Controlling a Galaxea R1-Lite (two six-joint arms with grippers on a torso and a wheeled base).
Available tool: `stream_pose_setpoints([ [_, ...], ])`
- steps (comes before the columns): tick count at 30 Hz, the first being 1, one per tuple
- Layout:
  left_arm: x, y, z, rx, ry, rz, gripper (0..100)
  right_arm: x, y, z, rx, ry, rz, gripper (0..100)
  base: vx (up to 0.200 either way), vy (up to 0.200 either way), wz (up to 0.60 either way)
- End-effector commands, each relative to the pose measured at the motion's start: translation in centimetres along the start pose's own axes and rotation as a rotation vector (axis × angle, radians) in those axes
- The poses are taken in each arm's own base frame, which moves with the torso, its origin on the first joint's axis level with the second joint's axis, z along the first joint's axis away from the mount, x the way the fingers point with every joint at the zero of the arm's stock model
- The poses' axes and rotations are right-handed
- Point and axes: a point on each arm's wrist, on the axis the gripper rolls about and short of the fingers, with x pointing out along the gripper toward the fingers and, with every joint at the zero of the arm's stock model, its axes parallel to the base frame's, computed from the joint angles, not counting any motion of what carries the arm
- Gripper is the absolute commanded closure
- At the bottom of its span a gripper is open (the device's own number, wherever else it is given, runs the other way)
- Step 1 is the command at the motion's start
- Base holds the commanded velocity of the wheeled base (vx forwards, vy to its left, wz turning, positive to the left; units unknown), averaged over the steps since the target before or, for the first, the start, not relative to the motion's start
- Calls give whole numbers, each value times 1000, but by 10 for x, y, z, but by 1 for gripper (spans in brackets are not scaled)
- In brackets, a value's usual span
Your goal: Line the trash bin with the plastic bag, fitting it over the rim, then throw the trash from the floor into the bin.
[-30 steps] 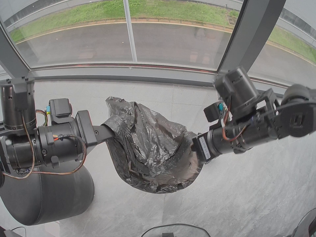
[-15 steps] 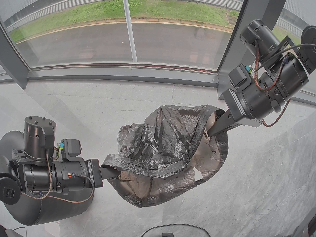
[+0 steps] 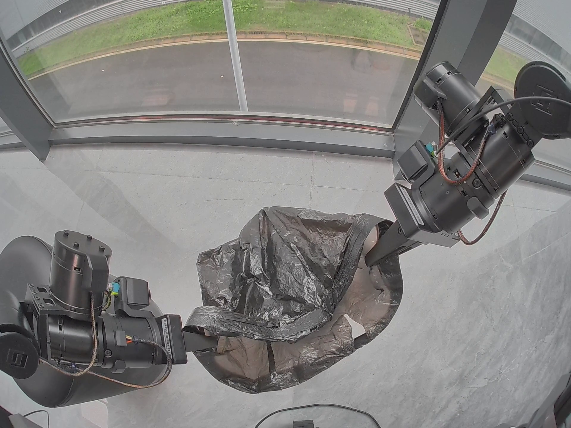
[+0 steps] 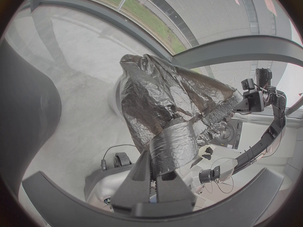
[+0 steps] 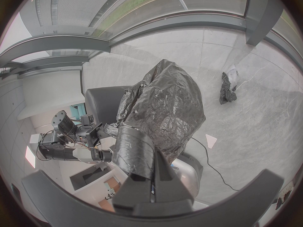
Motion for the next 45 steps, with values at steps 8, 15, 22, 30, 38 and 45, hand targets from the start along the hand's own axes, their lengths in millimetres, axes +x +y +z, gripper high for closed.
stream_pose_setpoints([
  [8,-17,-15,-9,-46,132,-143,100,-19,9,-21,23,4,19,100,0,0,0],
  [15,-17,-13,-9,-64,169,-162,100,-23,2,-40,43,58,-6,100,0,0,0],
  [22,-9,-11,-7,-72,184,-148,100,-28,-9,-48,72,61,-26,100,0,0,0],
  [30,10,-7,-2,-80,196,-147,100,-1,-21,-31,97,68,-39,100,0,0,0],
  [38,35,7,11,-120,209,-152,100,39,-30,-10,109,84,-7,100,0,0,0],
  [45,42,13,14,-138,218,-147,100,56,-36,-6,125,123,-1,100,0,0,0],
])
